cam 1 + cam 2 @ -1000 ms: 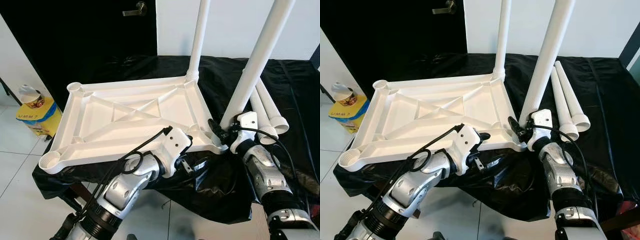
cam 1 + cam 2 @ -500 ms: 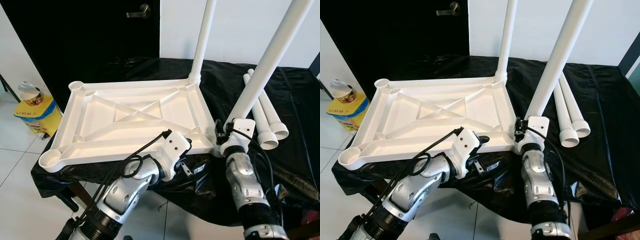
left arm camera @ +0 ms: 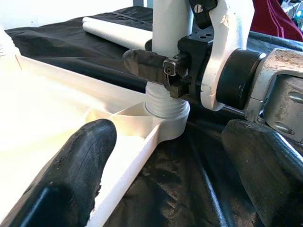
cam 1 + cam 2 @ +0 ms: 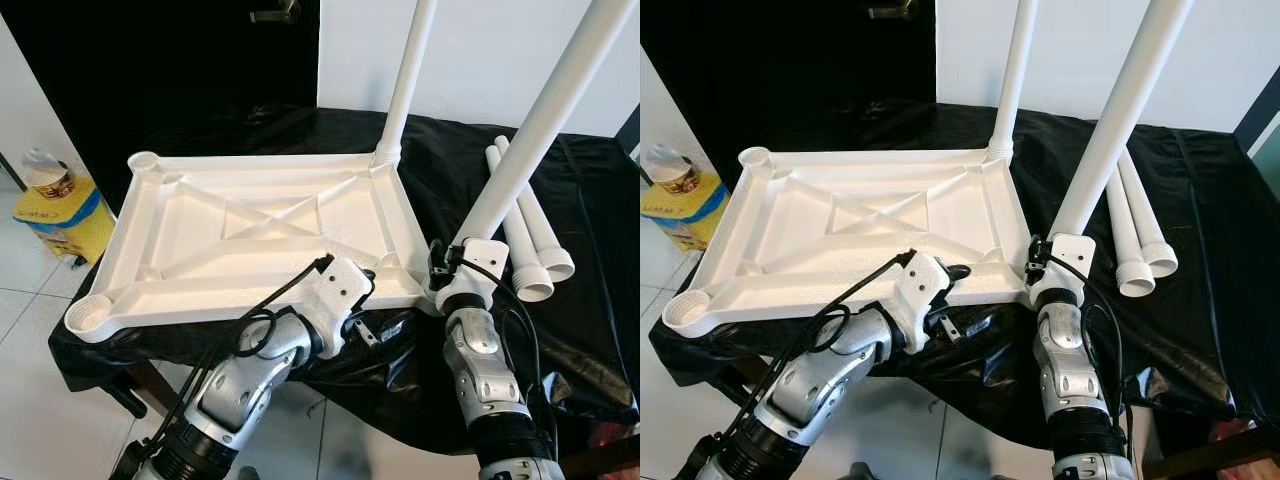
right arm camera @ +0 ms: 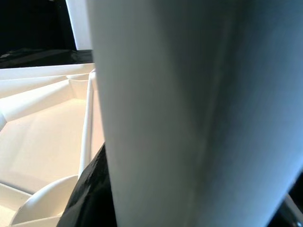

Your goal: Building children table

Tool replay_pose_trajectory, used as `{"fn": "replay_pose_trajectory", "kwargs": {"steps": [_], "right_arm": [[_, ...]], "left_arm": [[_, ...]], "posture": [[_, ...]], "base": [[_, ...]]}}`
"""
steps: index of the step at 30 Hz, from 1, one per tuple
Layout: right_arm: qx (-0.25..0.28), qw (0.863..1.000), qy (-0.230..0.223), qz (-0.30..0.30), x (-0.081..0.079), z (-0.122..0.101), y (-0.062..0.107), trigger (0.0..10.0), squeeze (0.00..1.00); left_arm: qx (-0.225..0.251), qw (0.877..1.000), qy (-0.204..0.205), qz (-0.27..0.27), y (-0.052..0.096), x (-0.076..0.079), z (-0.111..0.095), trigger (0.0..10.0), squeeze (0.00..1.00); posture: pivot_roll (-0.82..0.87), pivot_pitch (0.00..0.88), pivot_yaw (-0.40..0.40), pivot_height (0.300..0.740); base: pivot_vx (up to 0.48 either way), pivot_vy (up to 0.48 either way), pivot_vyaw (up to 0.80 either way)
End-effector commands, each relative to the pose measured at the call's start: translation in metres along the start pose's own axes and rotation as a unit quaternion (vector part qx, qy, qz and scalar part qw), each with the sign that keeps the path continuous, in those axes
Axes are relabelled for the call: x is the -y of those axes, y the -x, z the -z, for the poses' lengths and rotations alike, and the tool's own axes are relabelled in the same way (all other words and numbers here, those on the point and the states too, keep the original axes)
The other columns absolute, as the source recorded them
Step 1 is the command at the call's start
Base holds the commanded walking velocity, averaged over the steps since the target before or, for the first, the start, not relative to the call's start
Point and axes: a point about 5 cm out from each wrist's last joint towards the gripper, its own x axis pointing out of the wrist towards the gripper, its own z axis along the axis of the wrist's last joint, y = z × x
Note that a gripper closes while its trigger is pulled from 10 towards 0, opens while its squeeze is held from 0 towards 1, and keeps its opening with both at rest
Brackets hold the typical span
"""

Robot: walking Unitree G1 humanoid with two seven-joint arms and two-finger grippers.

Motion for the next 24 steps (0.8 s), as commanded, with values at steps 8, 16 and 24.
{"fn": "replay_pose_trajectory", "kwargs": {"steps": [8,16,24], "right_arm": [[-0.029,1.0,0.0,-0.006,0.002,0.009,0.003,10.0,1.0],[-0.019,0.999,0.003,-0.026,0.004,0.006,0.002,10.0,1.0],[0.0,0.994,0.01,-0.106,0.009,-0.001,-0.001,10.0,0.0]], "left_arm": [[-0.009,1.0,0.003,-0.021,0.002,0.002,0.002,10.0,0.0],[-0.009,1.0,0.0,-0.025,0.004,-0.002,0.0,10.0,0.0],[-0.005,1.0,0.001,-0.028,0.002,0.0,-0.002,10.0,0.0]], "posture": [[0.1,0.026,-0.083,0.74],[0.11,0.021,-0.087,0.74],[0.11,0.024,-0.099,0.74]], "base": [[0.0,0.0,0.0],[0.0,0.0,0.0],[0.0,0.0,0.0]]}}
